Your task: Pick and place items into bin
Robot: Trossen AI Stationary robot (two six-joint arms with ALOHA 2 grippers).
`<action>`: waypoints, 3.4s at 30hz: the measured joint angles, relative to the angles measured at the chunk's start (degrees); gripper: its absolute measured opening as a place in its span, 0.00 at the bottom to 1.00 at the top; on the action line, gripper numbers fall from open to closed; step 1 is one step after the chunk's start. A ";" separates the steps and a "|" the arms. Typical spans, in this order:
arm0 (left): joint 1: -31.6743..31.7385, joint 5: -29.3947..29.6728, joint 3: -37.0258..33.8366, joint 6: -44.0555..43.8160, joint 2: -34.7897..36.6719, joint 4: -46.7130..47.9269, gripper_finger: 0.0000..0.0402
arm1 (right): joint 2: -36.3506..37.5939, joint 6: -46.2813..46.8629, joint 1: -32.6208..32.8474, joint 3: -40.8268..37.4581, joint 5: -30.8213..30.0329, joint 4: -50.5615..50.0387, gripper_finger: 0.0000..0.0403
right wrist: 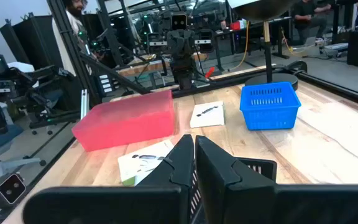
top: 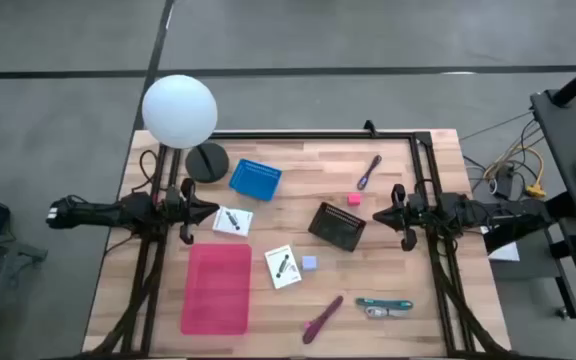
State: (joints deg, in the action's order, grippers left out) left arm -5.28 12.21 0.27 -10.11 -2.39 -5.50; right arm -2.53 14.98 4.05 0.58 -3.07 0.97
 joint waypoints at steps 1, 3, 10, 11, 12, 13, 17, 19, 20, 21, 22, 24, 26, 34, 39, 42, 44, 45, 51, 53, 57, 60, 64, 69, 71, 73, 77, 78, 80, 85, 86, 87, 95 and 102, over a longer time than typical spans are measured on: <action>0.00 0.00 0.00 0.02 0.00 0.00 0.00 | -0.02 0.00 0.00 -0.01 0.00 0.00 0.02; 0.02 0.00 0.00 0.02 0.01 -0.01 0.00 | -0.02 0.00 0.00 -0.02 0.00 0.00 0.02; 0.00 0.00 0.00 0.02 0.00 0.00 0.00 | -0.02 0.00 -0.01 -0.02 0.02 0.00 0.02; 0.01 0.00 0.00 0.01 0.00 0.00 0.00 | -0.02 0.00 0.00 -0.02 0.00 -0.01 0.02; 0.02 0.00 0.00 0.00 0.00 0.00 0.00 | -0.05 0.00 -0.01 -0.01 0.00 0.00 0.02; 0.01 0.00 0.00 0.02 0.01 -0.01 0.00 | -0.06 0.00 0.00 -0.02 0.00 0.00 0.02; 0.01 0.00 0.00 0.02 0.00 0.00 0.00 | -0.06 0.00 -0.02 0.00 0.00 -0.02 0.02; 0.00 0.00 0.00 0.02 0.00 -0.02 0.00 | -0.06 0.00 -0.02 -0.01 0.00 -0.01 0.02; 0.00 0.00 0.00 0.02 0.00 0.00 0.00 | -0.06 0.00 -0.01 -0.01 0.00 -0.01 0.02; 0.00 0.00 0.00 0.01 0.01 -0.01 0.00 | -0.06 0.00 0.00 -0.01 0.00 -0.02 0.02; 0.02 0.00 0.00 0.00 0.00 -0.02 0.00 | -0.06 0.00 0.00 -0.02 0.02 -0.02 0.02; 0.02 0.00 0.00 0.02 0.01 -0.01 0.00 | -0.06 0.00 0.00 -0.02 0.02 -0.02 0.02; 0.01 0.00 0.00 0.01 0.01 -0.01 0.00 | -0.06 0.00 -0.01 -0.01 0.00 -0.02 0.02; 0.01 0.00 0.00 0.01 0.00 -0.01 0.00 | -0.06 0.00 -0.01 0.00 0.01 -0.01 0.02; 0.00 0.00 0.00 0.00 0.00 -0.02 0.00 | -0.06 0.00 0.00 -0.02 0.00 -0.02 0.02; 0.00 0.00 0.00 0.00 0.02 0.00 0.00 | -0.06 0.00 -0.01 -0.02 0.00 -0.02 0.02; 0.01 0.00 0.00 0.01 0.01 -0.01 0.00 | -0.06 0.00 -0.01 -0.02 0.00 -0.02 0.02; 0.01 0.00 0.00 0.01 0.01 -0.01 0.00 | -0.06 0.00 -0.02 -0.02 0.00 0.00 0.02; 0.00 0.00 0.00 0.02 0.00 0.00 0.00 | -0.04 0.00 -0.02 -0.02 0.00 -0.02 0.02; 0.01 0.00 0.00 0.01 0.00 -0.01 0.00 | -0.04 0.00 -0.01 -0.02 0.01 -0.02 0.02; 0.01 0.00 0.00 0.02 0.02 -0.02 0.00 | 0.02 0.02 0.00 0.00 0.00 -0.02 0.02; 0.00 0.00 0.00 0.01 0.00 -0.01 0.00 | 0.00 0.00 0.00 -0.02 0.00 0.00 0.02; 0.00 0.00 0.00 0.02 0.00 -0.01 0.00 | 0.00 -0.86 -0.02 0.00 0.00 0.00 0.02; 0.00 0.00 0.00 0.02 0.00 0.00 0.00 | 0.00 -2.20 -0.02 -0.02 0.00 0.00 0.02; 0.00 0.00 0.00 0.01 0.00 -0.01 0.00 | 0.00 -1.68 -0.02 -0.01 0.00 -0.01 0.02; 0.02 0.00 0.00 0.00 0.01 -0.02 0.00 | 0.00 -1.83 -0.02 -0.02 0.00 0.00 0.02; 0.00 0.00 0.00 0.00 0.00 -0.02 0.00 | 0.00 5.22 0.07 -0.02 0.11 0.22 0.02; 0.00 0.00 0.00 0.00 0.00 0.00 0.00 | 0.00 7.73 0.07 0.00 0.09 0.26 0.02; 0.01 0.00 0.00 0.02 0.02 -0.01 0.00 | -0.03 10.30 0.07 -0.01 0.06 0.83 0.02; 0.01 0.00 0.00 0.02 0.00 -0.01 0.00 | -0.11 11.92 0.07 0.00 0.06 1.41 0.02; 0.01 0.00 0.00 0.02 0.01 0.00 0.00 | -0.11 12.02 0.07 0.00 0.06 1.62 0.02; 0.02 0.00 0.00 0.02 0.00 0.00 0.00 | -0.11 12.04 0.07 0.00 0.04 1.85 0.02; 0.02 0.07 0.00 1.62 0.00 -0.02 0.00 | -0.11 15.04 0.04 0.00 -4.08 3.58 0.02; 0.02 0.11 0.00 1.51 0.00 -1.94 0.00 | -0.11 15.55 0.04 0.00 -14.77 7.53 0.02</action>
State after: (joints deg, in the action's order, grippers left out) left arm -5.26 12.32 0.27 -8.60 -2.39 -7.43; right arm -2.63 30.54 4.10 0.58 -17.83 8.50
